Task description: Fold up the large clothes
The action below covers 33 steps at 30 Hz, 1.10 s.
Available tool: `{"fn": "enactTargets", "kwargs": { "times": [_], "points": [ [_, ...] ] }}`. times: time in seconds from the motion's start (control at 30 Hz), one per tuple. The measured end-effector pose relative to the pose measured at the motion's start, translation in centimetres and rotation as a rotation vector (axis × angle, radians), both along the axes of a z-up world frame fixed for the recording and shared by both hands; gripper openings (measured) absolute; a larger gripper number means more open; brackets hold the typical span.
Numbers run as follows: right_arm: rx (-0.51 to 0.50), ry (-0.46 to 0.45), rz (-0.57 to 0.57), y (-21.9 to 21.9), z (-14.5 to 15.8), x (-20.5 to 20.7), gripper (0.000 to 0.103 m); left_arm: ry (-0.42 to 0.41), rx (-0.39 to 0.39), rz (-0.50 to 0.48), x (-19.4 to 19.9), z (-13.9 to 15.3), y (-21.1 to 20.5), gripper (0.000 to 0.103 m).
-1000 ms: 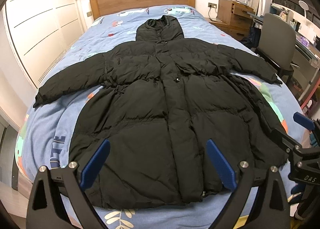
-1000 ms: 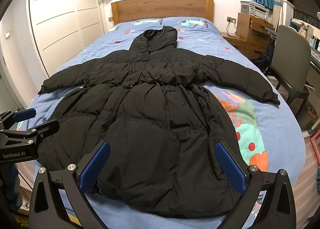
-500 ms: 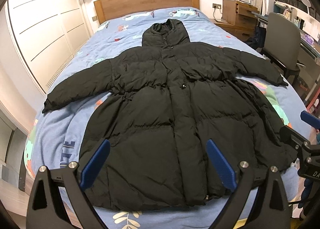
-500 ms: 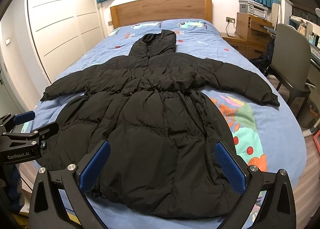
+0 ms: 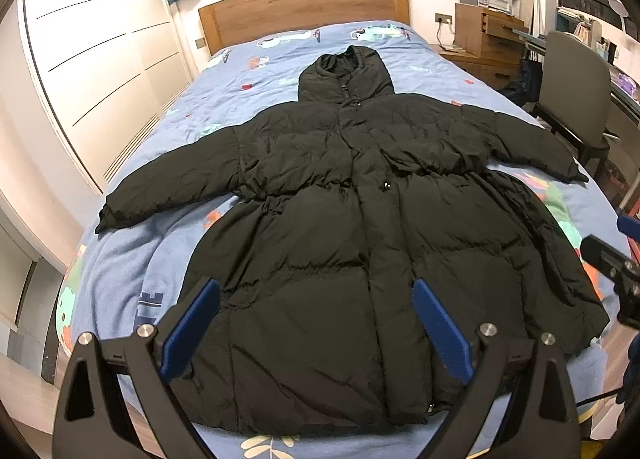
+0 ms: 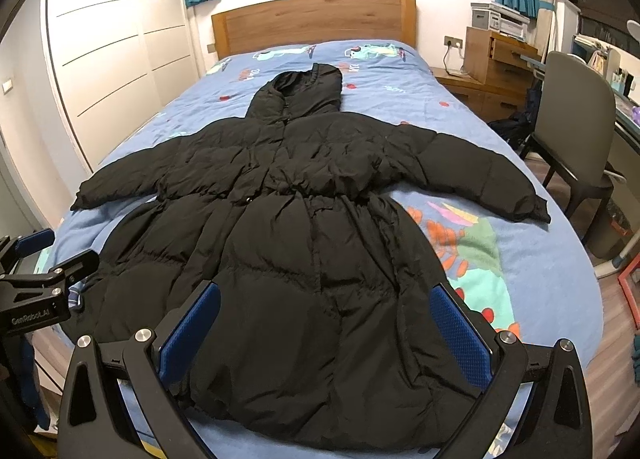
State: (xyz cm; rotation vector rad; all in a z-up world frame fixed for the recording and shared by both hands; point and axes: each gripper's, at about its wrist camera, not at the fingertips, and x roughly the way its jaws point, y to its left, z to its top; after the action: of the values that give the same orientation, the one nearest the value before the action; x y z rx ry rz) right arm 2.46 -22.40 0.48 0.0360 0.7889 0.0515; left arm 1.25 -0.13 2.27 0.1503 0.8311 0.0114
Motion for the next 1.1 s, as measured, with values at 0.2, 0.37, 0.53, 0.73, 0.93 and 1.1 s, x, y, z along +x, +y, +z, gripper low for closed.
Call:
{"fn": "enactTargets", "kwargs": {
  "times": [0.2,0.37,0.53,0.73,0.93,1.1],
  "points": [
    [-0.026,-0.001,-0.012,-0.1,0.9,1.0,0.103,0.024,-0.037,-0.011,0.8,-0.2,1.0,0.098],
    [-0.021,0.001,-0.029,-0.6,1.5,2.2,0.103,0.05,-0.05,-0.002,1.7,-0.5,1.9,0.098],
    [0.004,-0.001,-0.053,-2.2,1.9,4.2,0.103,0.045,-0.06,0.012,2.8,0.0,2.6,0.098],
    [0.083,-0.021,-0.135,-6.7,2.3,7.1,0.103,0.007,-0.107,0.055,5.0,2.0,3.8,0.098],
    [0.116,0.008,-0.299,-14.3,-0.6,10.6,0.103,-0.035,-0.078,0.121,7.9,2.5,4.3,0.098],
    [0.212,0.06,-0.409,-20.8,-5.0,13.2,0.103,0.019,-0.118,0.201,10.9,0.5,5.5,0.098]
  ]
}}
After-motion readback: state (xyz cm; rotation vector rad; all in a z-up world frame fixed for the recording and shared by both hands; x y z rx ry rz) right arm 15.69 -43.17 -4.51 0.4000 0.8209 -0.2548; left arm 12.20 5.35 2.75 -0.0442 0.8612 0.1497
